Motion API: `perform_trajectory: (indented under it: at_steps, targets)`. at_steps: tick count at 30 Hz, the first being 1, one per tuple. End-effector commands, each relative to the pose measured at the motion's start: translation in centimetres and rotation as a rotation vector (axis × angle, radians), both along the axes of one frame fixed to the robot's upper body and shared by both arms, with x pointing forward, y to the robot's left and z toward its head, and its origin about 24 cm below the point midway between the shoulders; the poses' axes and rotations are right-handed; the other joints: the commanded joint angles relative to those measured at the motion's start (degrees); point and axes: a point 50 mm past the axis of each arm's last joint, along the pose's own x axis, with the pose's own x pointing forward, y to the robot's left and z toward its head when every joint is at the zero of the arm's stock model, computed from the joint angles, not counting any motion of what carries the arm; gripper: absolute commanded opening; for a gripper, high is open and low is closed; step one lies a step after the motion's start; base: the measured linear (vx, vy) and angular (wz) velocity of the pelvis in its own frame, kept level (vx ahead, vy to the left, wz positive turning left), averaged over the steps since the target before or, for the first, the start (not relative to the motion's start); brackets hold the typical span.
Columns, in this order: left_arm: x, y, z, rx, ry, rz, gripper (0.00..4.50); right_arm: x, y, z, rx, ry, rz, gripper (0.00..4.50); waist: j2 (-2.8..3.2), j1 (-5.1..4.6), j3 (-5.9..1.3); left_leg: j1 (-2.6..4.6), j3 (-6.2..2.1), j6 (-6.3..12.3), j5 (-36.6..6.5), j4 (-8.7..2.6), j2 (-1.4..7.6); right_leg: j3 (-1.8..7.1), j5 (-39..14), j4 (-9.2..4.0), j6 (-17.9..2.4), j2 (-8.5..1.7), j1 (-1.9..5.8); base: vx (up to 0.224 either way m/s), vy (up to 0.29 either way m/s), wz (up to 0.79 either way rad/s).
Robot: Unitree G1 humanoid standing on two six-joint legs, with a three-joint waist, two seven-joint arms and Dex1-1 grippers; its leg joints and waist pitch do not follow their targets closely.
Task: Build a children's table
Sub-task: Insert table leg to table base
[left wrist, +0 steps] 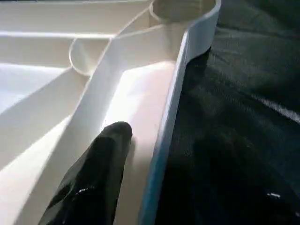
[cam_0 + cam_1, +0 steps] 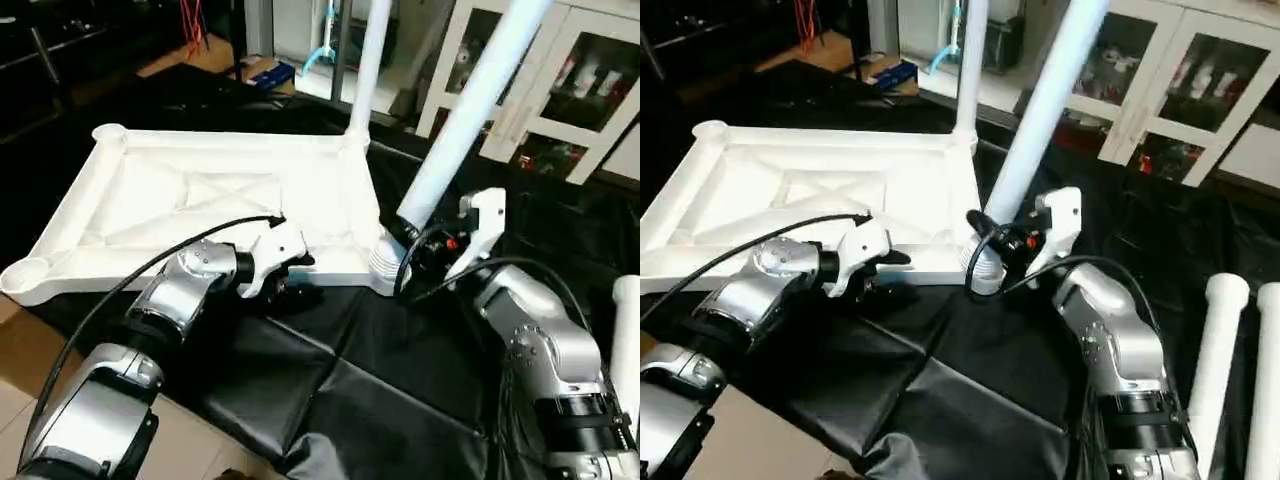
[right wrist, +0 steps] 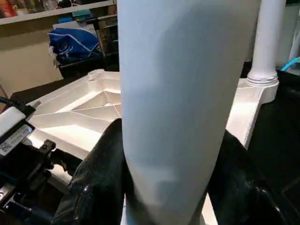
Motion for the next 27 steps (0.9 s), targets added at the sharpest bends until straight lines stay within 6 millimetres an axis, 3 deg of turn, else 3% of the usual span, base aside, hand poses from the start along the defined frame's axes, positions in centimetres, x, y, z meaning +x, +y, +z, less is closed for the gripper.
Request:
perform_trajectory:
  at_steps: [1, 8, 14, 18, 21, 27]
  targets:
    - [0.3, -0.6, 0.5, -0.001, 0.006, -0.045, 2.89, 0.4, -0.3, 0.6, -0.026, -0.016, 0.01, 1.84, 0.93, -0.26, -4.42, 1.61, -0.97, 1.15, -10.8, -4.18, 2.57, 1.96, -4.5, -3.35, -15.1, -2.47, 2.95, 0.0, 0.0, 0.0]
    - [0.8, -0.9, 0.5, 0.068, 0.015, -0.06, 2.33, 1.1, -0.2, 0.9, -0.07, -0.036, 0.019, 1.84, 0.97, -0.46, -4.37, 1.63, -1.07, 0.28, -12.3, -4.2, 2.51, 1.97, -6.0, -3.56, -15.0, -2.54, 2.99, 0.0, 0.0, 0.0]
    - [1.2, -1.9, 0.6, 0.118, 0.008, -0.091, 1.86, 1.3, -0.7, 0.8, -0.102, -0.036, 0.013, 1.84, 1.12, -0.35, -4.62, 1.52, -1.04, 1.84, -9.8, -3.93, 2.48, 1.89, -1.2, -3.2, -16.3, -2.5, 3.31, 0.0, 0.0, 0.0]
    - [1.4, -2.4, 0.5, 0.14, 0.015, -0.111, 1.54, 1.5, -0.7, 0.8, -0.106, -0.041, 0.009, 1.84, 1.56, -0.31, -4.56, 1.58, -1.07, 1.82, -10.6, -3.93, 2.44, 1.83, -1.4, -3.29, -16.9, -2.51, 3.35, 0.0, 0.0, 0.0]
    - [1.4, -2.5, 0.4, 0.154, 0.017, -0.112, 1.27, 1.5, -0.7, 0.9, -0.108, -0.046, 0.008, 1.84, 1.39, -0.26, -4.58, 1.57, -1.08, 2.04, -11.4, -3.87, 2.44, 1.87, -2.8, -3.45, -16.9, -2.67, 3.5, 0.0, 0.0, 0.0]
    - [1.7, -2.5, 0.3, 0.141, 0.046, -0.07, 0.82, 1.2, -0.7, 0.4, -0.129, -0.039, 0.021, 1.84, 1.73, -0.19, -4.6, 1.39, -1.09, 3.23, -10.0, -3.76, 2.42, 1.8, -3.4, -3.5, -17.0, -2.68, 3.51, 0.0, 0.0, 0.0]
